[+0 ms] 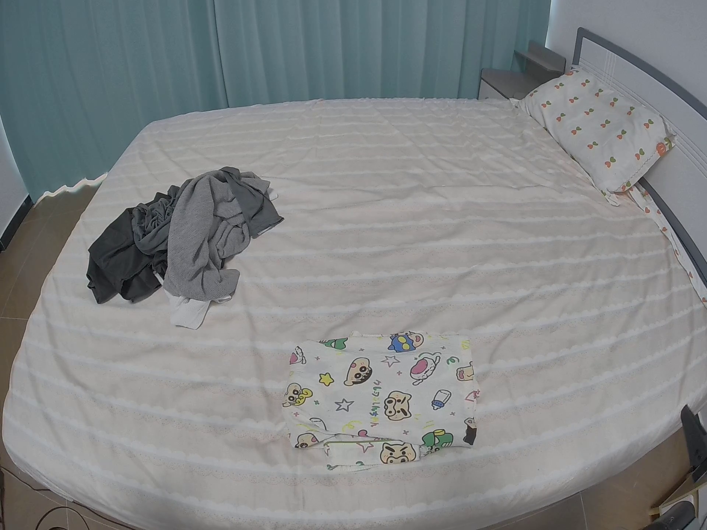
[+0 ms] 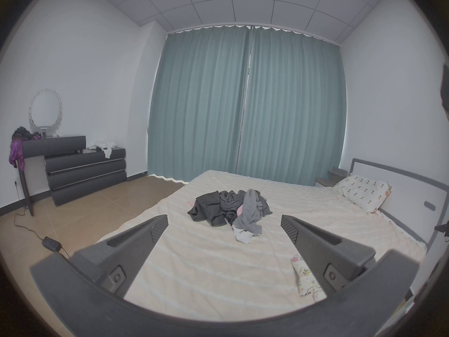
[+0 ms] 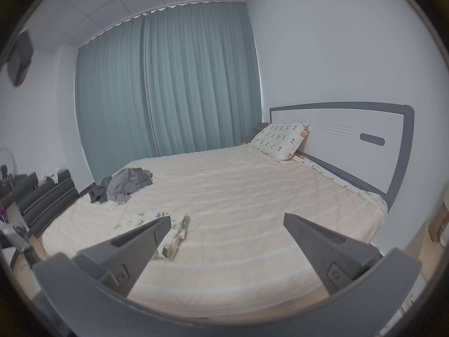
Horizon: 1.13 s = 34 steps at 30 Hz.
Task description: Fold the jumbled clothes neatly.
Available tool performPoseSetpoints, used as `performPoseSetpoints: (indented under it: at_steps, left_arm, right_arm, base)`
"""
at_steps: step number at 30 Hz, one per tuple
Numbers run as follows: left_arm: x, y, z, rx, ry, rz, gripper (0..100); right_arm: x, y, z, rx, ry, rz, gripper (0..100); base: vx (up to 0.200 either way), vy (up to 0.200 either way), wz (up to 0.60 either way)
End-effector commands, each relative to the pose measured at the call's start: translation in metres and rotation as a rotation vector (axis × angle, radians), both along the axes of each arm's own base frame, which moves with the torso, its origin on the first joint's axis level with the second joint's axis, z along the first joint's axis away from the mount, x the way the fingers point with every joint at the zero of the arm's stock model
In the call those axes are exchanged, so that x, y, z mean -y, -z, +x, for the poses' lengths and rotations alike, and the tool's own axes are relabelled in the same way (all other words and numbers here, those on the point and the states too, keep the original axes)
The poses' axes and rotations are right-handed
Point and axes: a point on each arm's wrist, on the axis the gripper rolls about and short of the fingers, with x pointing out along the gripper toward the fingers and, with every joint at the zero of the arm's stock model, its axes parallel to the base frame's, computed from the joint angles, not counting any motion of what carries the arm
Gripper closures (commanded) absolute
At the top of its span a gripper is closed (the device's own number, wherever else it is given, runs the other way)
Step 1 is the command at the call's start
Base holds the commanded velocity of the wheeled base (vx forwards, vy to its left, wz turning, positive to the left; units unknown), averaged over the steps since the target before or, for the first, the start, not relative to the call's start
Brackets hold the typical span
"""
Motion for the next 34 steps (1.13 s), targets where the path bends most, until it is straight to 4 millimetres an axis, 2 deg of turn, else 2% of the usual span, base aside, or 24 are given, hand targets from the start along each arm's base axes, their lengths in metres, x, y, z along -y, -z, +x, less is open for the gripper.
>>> performPoseSetpoints:
  at_steps: [1,3,4,6,7,8,13,19,22,28,31,34]
  left_arm:
    - [0.006,0.057,0.009,-0.065,0.128,0.042,0]
    - [0.006,0.058,0.010,-0.065,0.132,0.046,0]
    - [0.008,0.073,0.018,-0.073,0.184,0.092,0]
    - [0.010,0.072,0.019,-0.019,0.298,0.125,0]
    - [0.010,0.072,0.019,-0.019,0.298,0.125,0]
    - [0.012,0.073,0.019,-0.025,0.373,0.129,0]
    - [0.015,0.072,0.018,-0.017,0.515,0.148,0]
    - [0.014,0.073,0.019,-0.024,0.459,0.166,0]
    - [0.007,0.076,0.019,-0.068,0.176,0.131,0]
    - [0.009,0.079,0.020,-0.090,0.249,0.120,0]
    - [0.010,0.079,0.019,-0.099,0.284,0.202,0]
    - [0.011,0.079,0.020,-0.098,0.328,0.176,0]
  right_arm:
    - [-0.002,0.044,-0.002,0.011,-0.020,-0.064,0]
    - [-0.002,0.044,-0.002,0.007,-0.019,-0.067,0]
    - [-0.002,0.045,-0.002,0.002,-0.020,-0.075,0]
    - [-0.002,0.045,-0.002,0.010,-0.029,-0.076,0]
    - [-0.002,0.045,-0.002,0.010,-0.029,-0.076,0]
    - [-0.001,0.046,-0.007,0.078,-0.072,-0.084,0]
    - [-0.001,0.046,-0.007,0.082,-0.051,-0.057,0]
    - [-0.001,0.046,-0.008,0.081,-0.044,-0.057,0]
    - [-0.001,0.046,-0.008,0.081,-0.045,-0.062,0]
    - [-0.001,0.046,-0.008,0.081,-0.049,-0.068,0]
    - [-0.001,0.046,-0.008,0.081,-0.049,-0.066,0]
    - [-0.001,0.046,-0.008,0.081,-0.048,-0.063,0]
  base:
    - [0.000,0.000,0.00]
    - [0.000,0.000,0.00]
    - [0.000,0.000,0.00]
    - [0.000,0.000,0.00]
    - [0.000,0.000,0.00]
    - [0.000,0.000,0.00]
    - [0.000,0.000,0.00]
    - [0.000,0.000,0.00]
    - [0.000,0.000,0.00]
    - [0.000,0.000,0.00]
    - [0.000,0.000,0.00]
    - [0.000,0.000,0.00]
